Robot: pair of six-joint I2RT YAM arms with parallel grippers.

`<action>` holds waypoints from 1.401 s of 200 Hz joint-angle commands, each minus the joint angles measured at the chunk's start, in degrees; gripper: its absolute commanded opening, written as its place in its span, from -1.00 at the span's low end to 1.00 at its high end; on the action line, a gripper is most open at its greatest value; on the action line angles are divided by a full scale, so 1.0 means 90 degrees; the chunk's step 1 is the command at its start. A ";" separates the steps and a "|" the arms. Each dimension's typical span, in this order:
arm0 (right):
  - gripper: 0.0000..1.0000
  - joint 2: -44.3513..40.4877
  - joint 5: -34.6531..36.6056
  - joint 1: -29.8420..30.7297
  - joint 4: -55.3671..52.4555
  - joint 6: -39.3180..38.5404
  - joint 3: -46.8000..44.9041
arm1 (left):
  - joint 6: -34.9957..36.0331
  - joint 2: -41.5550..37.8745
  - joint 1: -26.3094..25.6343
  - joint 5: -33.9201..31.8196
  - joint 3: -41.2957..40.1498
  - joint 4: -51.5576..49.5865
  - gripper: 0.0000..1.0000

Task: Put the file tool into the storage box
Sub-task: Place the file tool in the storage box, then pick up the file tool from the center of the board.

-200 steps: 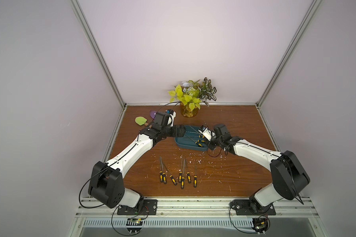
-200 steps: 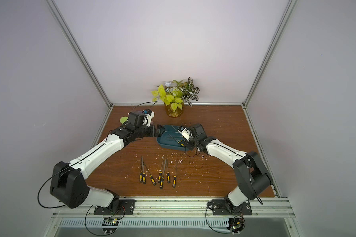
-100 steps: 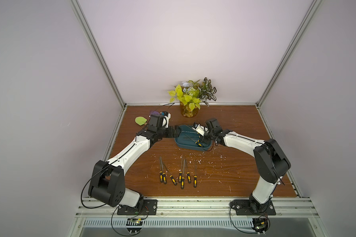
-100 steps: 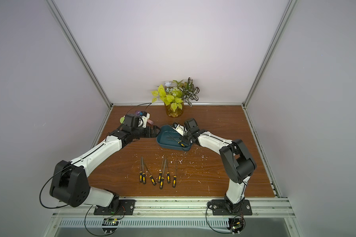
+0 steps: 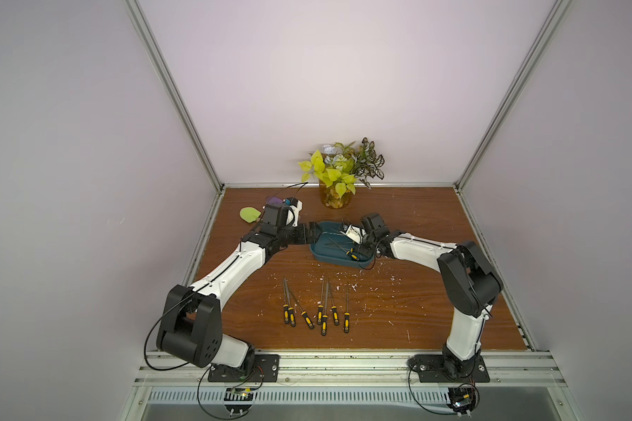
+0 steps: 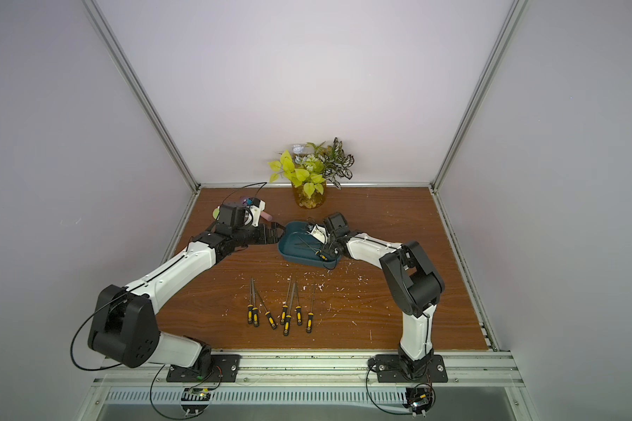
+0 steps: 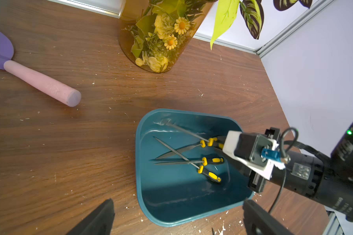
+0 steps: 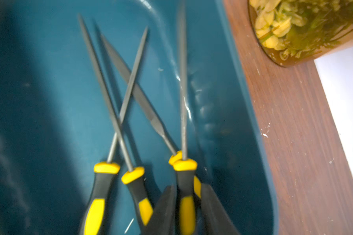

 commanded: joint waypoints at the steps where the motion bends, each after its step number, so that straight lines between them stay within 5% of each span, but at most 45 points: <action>1: -0.27 0.0021 0.0228 0.0009 0.0239 -0.0005 0.0192 | -0.0032 -0.0087 0.0059 0.0079 -0.0077 0.0130 1.00; 86: -0.07 -0.1067 0.0103 0.0128 0.0651 0.1118 -0.0310 | -0.0004 -0.0028 0.0054 0.0058 -0.0116 0.0111 1.00; 164: -0.07 -0.3066 -0.0337 0.0363 0.0268 0.4927 -0.1387 | 0.0109 -0.0261 -0.0115 -0.0155 -0.0280 0.0115 1.00; 219: -0.01 -0.4660 0.0229 0.1616 -0.0173 0.6915 -0.2915 | 0.0233 -0.0511 -0.0492 -0.0686 -0.0402 0.0060 1.00; 280: -0.01 -0.5191 0.0641 0.3466 -0.0307 0.9203 -0.4230 | 0.0254 -0.0348 -0.0407 -0.0702 -0.0323 0.0002 1.00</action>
